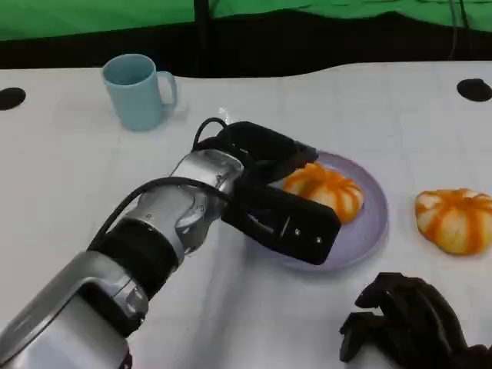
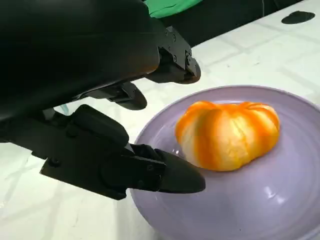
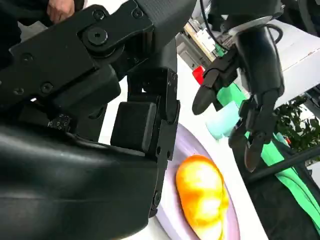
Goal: Grasp the bread from the table and place it into the plate.
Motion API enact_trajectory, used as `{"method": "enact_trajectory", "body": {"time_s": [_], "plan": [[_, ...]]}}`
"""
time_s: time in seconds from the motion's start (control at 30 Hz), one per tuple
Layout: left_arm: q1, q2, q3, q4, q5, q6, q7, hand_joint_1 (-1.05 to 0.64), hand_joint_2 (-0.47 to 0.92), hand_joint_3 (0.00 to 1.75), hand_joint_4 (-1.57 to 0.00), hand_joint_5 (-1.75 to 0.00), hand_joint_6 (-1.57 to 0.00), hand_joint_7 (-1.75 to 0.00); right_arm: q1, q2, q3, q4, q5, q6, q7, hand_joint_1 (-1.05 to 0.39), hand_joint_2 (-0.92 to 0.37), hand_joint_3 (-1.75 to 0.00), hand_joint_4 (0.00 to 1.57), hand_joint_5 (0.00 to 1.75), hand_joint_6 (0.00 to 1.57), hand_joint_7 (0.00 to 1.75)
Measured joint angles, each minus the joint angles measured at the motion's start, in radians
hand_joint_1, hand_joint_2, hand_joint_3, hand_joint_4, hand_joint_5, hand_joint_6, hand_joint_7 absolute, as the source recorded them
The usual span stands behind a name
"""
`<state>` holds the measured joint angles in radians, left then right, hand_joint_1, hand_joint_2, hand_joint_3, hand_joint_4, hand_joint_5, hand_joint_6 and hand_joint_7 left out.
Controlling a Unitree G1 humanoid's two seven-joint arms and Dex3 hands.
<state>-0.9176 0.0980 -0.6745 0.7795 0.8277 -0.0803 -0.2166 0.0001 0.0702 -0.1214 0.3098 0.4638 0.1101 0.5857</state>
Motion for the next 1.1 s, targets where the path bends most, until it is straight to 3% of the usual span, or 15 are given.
{"method": "enact_trajectory", "body": {"time_s": [0.3, 0.37, 0.5, 0.57, 0.6, 0.67, 0.77, 0.9, 1.1], "plan": [[0.224, 0.121, 0.163, -0.216, -0.197, -0.223, 0.073, -0.63, 0.92, 0.32, -0.68, -0.42, -0.57, -0.13, 0.009, -0.002, 0.001, -0.01, -0.002, 0.0, -0.01, -1.04, -0.75, 0.0, 1.56, 0.77, 1.57, 0.38], [0.286, 0.127, 0.23, -0.241, -0.291, -0.29, 0.096, -0.58, 0.92, 0.27, -0.64, -0.84, -0.69, -0.1, 0.01, -0.002, 0.001, -0.011, -0.003, 0.001, -0.012, -1.04, -0.74, 0.0, 1.55, 0.78, 1.57, 0.38], [0.427, 0.102, 0.35, -0.26, -0.537, -0.398, 0.073, -0.55, 0.92, 0.3, -0.52, -1.34, -0.78, -0.12, 0.01, -0.002, 0.0, -0.013, -0.003, 0.003, -0.011, -1.04, -0.74, 0.0, 1.55, 0.79, 1.57, 0.38], [0.478, 0.09, 0.384, -0.266, -0.643, -0.423, 0.018, -0.55, 0.92, 0.31, -0.5, -1.49, -0.81, -0.16, 0.01, -0.001, 0.0, -0.013, -0.003, 0.003, -0.011, -1.04, -0.74, 0.0, 1.55, 0.79, 1.57, 0.38], [0.497, 0.085, 0.399, -0.271, -0.689, -0.431, -0.015, -0.55, 0.92, 0.32, -0.47, -1.62, -0.72, -0.47, 0.01, -0.001, 0.0, -0.013, -0.003, 0.003, -0.011, -1.04, -0.74, 0.0, 1.55, 0.79, 1.57, 0.38], [0.531, 0.074, 0.426, -0.289, -0.795, -0.44, -0.088, -0.56, 0.92, 0.33, -0.47, -1.71, -0.54, -1.0, 0.01, -0.001, -0.001, -0.014, -0.003, 0.003, -0.011, -1.03, -0.74, 0.0, 1.55, 0.8, 1.57, 0.38], [0.58, 0.059, 0.469, -0.332, -0.949, -0.423, -0.207, -0.62, 0.92, 0.29, -0.47, -1.74, -0.45, -1.38, 0.01, -0.001, -0.001, -0.014, -0.002, 0.004, -0.011, -1.03, -0.74, 0.0, 1.55, 0.8, 1.57, 0.39], [0.671, 0.032, 0.528, -0.411, -1.122, -0.33, -0.306, -0.64, 0.92, 0.2, -0.54, -1.75, -0.49, -1.5, 0.01, -0.002, -0.001, -0.014, -0.003, 0.005, -0.011, -1.04, -0.75, 0.0, 1.54, 0.81, 1.57, 0.38], [0.809, -0.018, 0.595, -0.527, -1.276, -0.159, -0.343, -0.64, 0.92, 0.39, -0.64, -1.75, -0.45, -1.71, 0.009, -0.002, 0.0, -0.014, -0.003, 0.007, -0.011, -1.04, -0.73, 0.0, 1.54, 0.81, 1.57, 0.38]]}}
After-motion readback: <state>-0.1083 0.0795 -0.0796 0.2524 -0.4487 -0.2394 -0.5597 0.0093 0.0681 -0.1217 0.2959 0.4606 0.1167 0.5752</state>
